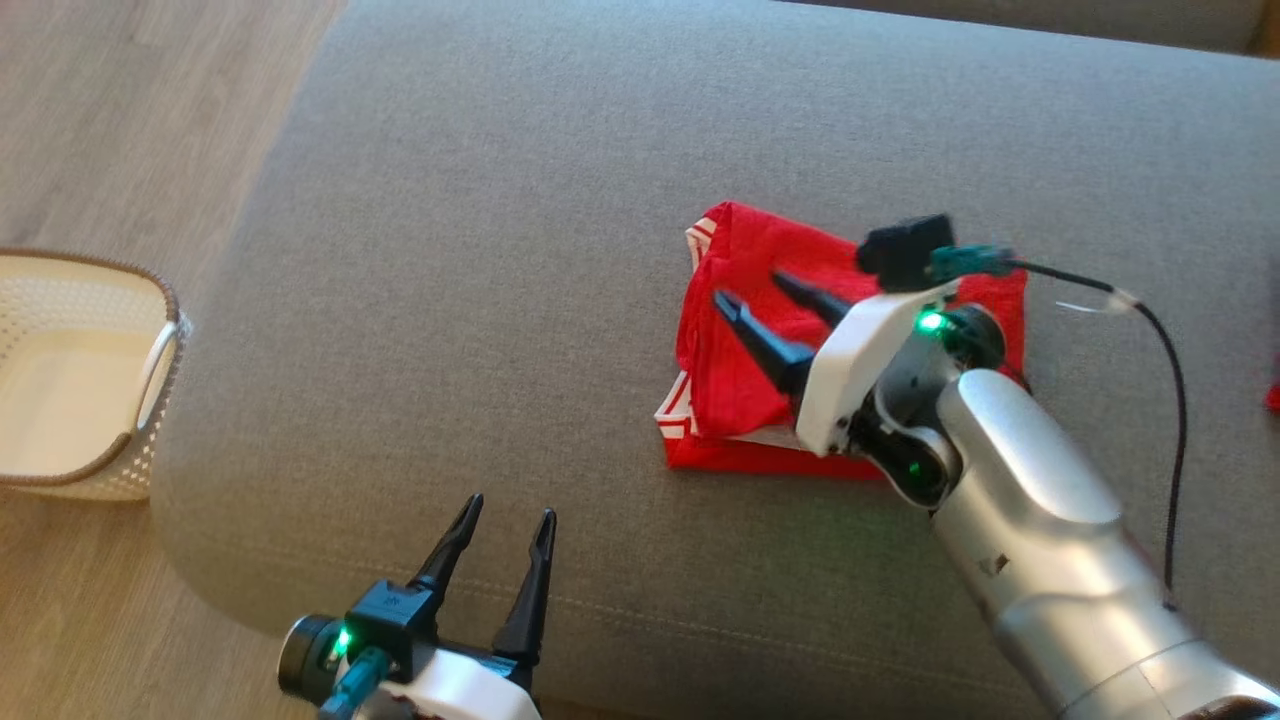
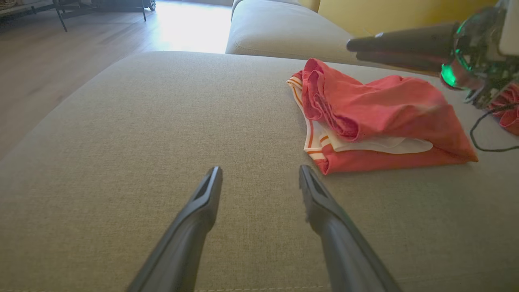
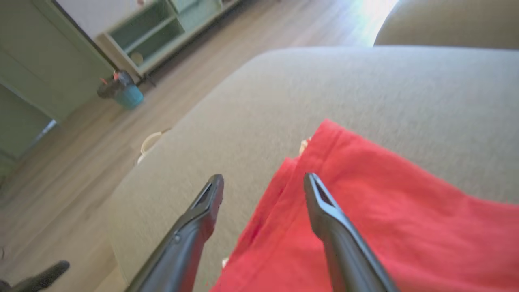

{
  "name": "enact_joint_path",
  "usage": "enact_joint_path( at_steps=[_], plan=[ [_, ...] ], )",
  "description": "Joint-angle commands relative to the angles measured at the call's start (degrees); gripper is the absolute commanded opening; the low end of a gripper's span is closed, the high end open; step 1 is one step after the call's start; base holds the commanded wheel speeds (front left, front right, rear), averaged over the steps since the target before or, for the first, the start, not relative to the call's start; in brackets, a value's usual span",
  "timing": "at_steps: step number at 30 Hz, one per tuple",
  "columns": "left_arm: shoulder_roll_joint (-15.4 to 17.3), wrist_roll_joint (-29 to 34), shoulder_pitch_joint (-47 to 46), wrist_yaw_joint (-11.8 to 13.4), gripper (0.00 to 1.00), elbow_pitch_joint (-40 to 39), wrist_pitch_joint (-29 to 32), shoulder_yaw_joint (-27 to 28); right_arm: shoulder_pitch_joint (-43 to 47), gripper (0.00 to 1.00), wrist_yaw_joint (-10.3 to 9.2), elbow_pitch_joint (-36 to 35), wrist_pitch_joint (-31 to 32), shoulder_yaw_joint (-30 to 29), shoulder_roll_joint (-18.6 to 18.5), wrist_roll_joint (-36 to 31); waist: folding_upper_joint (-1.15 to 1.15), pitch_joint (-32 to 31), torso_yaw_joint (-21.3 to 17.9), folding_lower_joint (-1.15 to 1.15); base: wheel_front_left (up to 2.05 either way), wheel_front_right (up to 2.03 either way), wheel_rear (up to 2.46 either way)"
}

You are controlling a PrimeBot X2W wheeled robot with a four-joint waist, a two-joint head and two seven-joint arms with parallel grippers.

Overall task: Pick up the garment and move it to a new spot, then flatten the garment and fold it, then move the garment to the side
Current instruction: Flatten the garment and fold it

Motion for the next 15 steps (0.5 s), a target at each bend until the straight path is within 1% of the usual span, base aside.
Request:
enact_joint_path(
  at_steps=[1, 3, 5, 6, 8, 12, 15],
  plan=[
    [-0.3, 0.5, -1.6, 0.2, 1.00, -1.6, -0.7, 2.2, -2.5, 1.00, -0.02, -3.5, -4.1, -0.6, 1.0, 1.4, 0.00, -0.7, -0.7, 0.00, 0.00, 0.00, 0.00],
    [-0.1, 0.6, -1.1, 0.4, 1.00, -1.9, -0.7, 2.5, -2.3, 1.00, -0.02, -4.6, -7.3, -2.3, 1.0, 1.0, 0.00, -1.3, -1.4, 0.00, 0.00, 0.00, 0.00],
    [0.0, 0.6, -0.6, 0.7, 1.00, -2.4, -0.7, 2.9, -1.6, 1.00, -0.02, -5.4, -10.0, -4.9, 1.0, -1.7, 0.00, -2.0, -2.3, 0.00, 0.00, 0.00, 0.00],
    [0.0, 0.6, -0.6, 0.7, 1.00, -2.4, -0.7, 2.9, -1.6, 1.00, -0.02, -5.4, -10.0, -4.9, 1.0, -1.7, 0.00, -2.0, -2.3, 0.00, 0.00, 0.00, 0.00],
    [0.1, 0.6, -0.1, 1.1, 1.00, -3.1, -0.7, 3.4, -0.3, 1.00, -0.02, -6.4, -12.3, -8.1, 0.5, -5.8, 0.00, -2.6, -3.2, 0.00, 0.00, 0.00, 0.00],
    [0.1, 0.5, 0.7, 1.7, 1.00, -4.5, -0.7, 4.4, 4.4, 1.00, -0.02, -10.4, -14.8, -14.3, -1.2, -11.1, 0.00, -3.7, -5.3, 0.00, 0.00, 0.00, 0.00],
    [0.2, 0.2, 1.3, 2.2, 1.00, -5.4, -0.7, 5.2, 8.9, 1.00, -0.02, -14.3, -16.3, -17.4, -2.2, -14.1, 0.00, -4.4, -6.9, 0.00, 0.00, 0.00, 0.00]
  ],
)
